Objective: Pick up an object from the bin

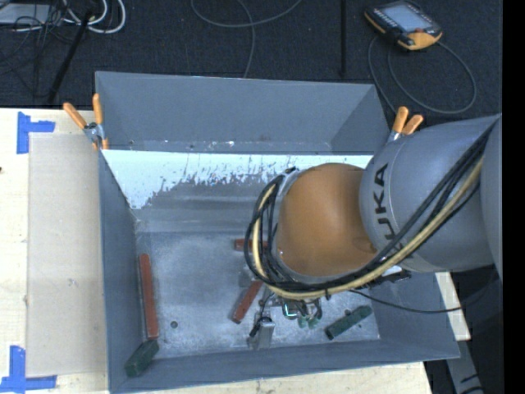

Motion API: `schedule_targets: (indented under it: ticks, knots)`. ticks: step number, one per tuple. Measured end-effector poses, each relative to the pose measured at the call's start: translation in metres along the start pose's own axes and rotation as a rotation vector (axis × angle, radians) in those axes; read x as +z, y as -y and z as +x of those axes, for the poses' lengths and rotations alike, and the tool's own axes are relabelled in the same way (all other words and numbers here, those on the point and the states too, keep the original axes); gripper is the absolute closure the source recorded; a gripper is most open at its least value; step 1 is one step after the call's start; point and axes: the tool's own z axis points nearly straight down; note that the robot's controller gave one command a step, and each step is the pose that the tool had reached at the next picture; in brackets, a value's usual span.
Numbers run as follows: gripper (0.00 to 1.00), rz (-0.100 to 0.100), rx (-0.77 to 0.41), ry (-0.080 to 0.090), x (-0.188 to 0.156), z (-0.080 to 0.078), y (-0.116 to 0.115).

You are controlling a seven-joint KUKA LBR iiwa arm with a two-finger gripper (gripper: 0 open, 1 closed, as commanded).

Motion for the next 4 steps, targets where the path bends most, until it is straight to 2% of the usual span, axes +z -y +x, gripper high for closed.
schedule_targets:
  ticks: [1, 2, 3, 4]
  knots:
    - [0.0, -0.001, 0.004, 0.008, -0.003, -0.002, 0.0]
    - [0.0, -0.001, -0.076, 0.013, 0.033, -0.026, 0.016]
    - [1.0, 0.0, -0.283, 0.008, 0.088, -0.019, 0.082]
    - [0.0, -0.001, -0.281, 0.012, 0.087, -0.021, 0.082]
